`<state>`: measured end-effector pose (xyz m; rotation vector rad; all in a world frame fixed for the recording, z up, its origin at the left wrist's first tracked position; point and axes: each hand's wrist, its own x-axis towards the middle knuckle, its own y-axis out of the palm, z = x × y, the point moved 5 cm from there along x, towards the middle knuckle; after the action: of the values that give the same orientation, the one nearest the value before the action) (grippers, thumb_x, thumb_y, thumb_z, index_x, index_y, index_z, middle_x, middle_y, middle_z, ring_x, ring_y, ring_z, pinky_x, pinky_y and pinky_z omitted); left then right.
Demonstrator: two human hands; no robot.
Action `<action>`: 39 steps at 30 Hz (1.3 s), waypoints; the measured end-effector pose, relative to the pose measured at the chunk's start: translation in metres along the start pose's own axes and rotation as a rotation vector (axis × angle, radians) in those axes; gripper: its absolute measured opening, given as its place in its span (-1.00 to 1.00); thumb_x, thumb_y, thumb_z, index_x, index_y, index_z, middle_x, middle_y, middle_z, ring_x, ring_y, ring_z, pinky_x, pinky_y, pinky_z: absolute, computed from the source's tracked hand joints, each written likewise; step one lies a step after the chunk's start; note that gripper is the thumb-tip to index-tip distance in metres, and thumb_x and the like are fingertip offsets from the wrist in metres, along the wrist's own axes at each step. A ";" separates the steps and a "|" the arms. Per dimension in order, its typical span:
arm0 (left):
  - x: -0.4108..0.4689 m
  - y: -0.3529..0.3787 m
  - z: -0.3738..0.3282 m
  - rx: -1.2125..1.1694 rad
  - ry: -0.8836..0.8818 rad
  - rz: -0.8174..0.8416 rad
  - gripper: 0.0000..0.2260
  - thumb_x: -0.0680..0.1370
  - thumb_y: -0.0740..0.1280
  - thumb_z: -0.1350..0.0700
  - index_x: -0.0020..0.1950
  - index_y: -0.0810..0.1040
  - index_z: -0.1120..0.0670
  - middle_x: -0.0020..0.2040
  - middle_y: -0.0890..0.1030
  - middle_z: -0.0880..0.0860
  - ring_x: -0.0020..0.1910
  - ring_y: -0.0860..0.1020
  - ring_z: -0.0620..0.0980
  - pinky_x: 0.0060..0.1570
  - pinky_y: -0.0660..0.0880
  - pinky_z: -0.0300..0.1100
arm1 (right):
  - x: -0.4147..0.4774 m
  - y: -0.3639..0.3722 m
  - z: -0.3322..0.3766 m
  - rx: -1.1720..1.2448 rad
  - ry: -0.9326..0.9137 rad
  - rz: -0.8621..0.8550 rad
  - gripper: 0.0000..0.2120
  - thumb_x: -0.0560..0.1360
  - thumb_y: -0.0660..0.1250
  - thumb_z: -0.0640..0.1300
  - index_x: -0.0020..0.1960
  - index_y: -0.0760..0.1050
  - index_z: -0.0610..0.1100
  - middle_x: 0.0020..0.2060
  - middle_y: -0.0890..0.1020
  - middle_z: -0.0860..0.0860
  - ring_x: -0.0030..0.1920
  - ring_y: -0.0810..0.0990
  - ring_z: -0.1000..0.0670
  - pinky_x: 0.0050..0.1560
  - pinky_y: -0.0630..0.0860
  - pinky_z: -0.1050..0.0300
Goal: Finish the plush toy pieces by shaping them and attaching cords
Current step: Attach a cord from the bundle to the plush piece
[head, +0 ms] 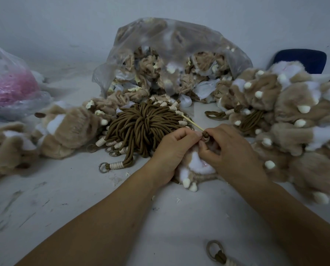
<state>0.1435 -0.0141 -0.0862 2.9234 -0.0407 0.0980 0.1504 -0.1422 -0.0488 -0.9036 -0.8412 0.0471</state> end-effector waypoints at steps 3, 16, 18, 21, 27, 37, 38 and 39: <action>0.001 0.000 -0.001 -0.035 0.006 -0.012 -0.84 0.52 0.39 0.09 -0.27 0.63 0.01 -0.26 0.63 0.03 -0.23 0.57 -0.07 -0.16 0.55 -0.22 | 0.000 -0.001 -0.002 0.029 -0.002 -0.013 -0.71 0.46 0.29 0.01 -0.02 0.57 -0.20 -0.23 0.49 -0.02 -0.23 0.41 0.05 -0.26 0.31 0.19; 0.000 -0.001 0.000 0.007 0.001 -0.035 -0.83 0.65 0.26 0.12 -0.10 0.56 0.11 -0.12 0.61 0.13 -0.05 0.53 0.09 0.06 0.49 0.00 | 0.001 0.000 -0.005 0.145 -0.059 0.076 -0.66 0.53 0.30 -0.07 0.28 0.50 -0.11 -0.20 0.34 0.24 -0.18 0.39 0.31 -0.14 0.31 0.47; 0.000 -0.001 0.000 -0.006 -0.004 -0.043 -0.82 0.65 0.25 0.12 -0.11 0.54 0.11 -0.14 0.61 0.10 -0.08 0.54 0.06 0.01 0.50 -0.05 | 0.001 -0.001 -0.004 0.155 -0.062 0.088 -0.62 0.50 0.24 -0.04 0.29 0.50 -0.10 -0.19 0.35 0.27 -0.15 0.40 0.36 -0.13 0.30 0.49; 0.001 -0.002 0.000 -0.045 -0.008 -0.041 -0.81 0.65 0.24 0.12 -0.13 0.53 0.11 -0.15 0.61 0.10 -0.09 0.55 0.05 0.01 0.51 -0.07 | 0.002 -0.002 -0.005 0.159 -0.072 0.089 -0.62 0.50 0.22 -0.04 0.29 0.50 -0.10 -0.18 0.35 0.27 -0.14 0.40 0.38 -0.11 0.29 0.51; 0.002 -0.001 0.000 -0.025 -0.005 -0.010 -0.80 0.64 0.26 0.08 -0.14 0.51 0.11 -0.20 0.57 0.09 -0.16 0.52 0.01 -0.08 0.49 -0.13 | 0.004 0.001 -0.006 0.169 -0.076 0.107 -0.64 0.49 0.25 0.00 0.26 0.51 -0.05 -0.18 0.37 0.28 -0.16 0.41 0.30 -0.15 0.32 0.44; 0.003 0.000 -0.002 -0.031 -0.014 0.006 -0.81 0.58 0.34 0.07 -0.21 0.62 0.06 -0.21 0.62 0.08 -0.18 0.56 0.00 -0.10 0.52 -0.14 | 0.006 0.004 -0.006 0.128 -0.049 0.075 -0.62 0.44 0.19 0.11 0.15 0.53 -0.05 -0.19 0.39 0.17 -0.21 0.32 0.21 -0.19 0.31 0.45; 0.002 0.000 -0.003 -0.029 -0.016 0.008 -0.83 0.56 0.36 0.06 -0.21 0.63 0.05 -0.21 0.63 0.09 -0.17 0.57 0.01 -0.10 0.53 -0.14 | 0.006 0.004 -0.007 0.127 -0.042 0.071 -0.62 0.45 0.22 0.09 0.17 0.54 -0.06 -0.17 0.40 0.15 -0.20 0.32 0.22 -0.17 0.31 0.47; 0.002 0.000 -0.003 -0.026 -0.017 0.010 -0.84 0.54 0.38 0.04 -0.22 0.64 0.05 -0.21 0.63 0.09 -0.17 0.57 0.01 -0.09 0.53 -0.13 | 0.006 0.005 -0.008 0.119 -0.034 0.066 -0.64 0.45 0.25 0.06 0.17 0.54 -0.07 -0.16 0.42 0.13 -0.19 0.31 0.23 -0.16 0.30 0.47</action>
<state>0.1452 -0.0139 -0.0829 2.8984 -0.0582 0.0742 0.1609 -0.1423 -0.0515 -0.8202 -0.8311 0.1690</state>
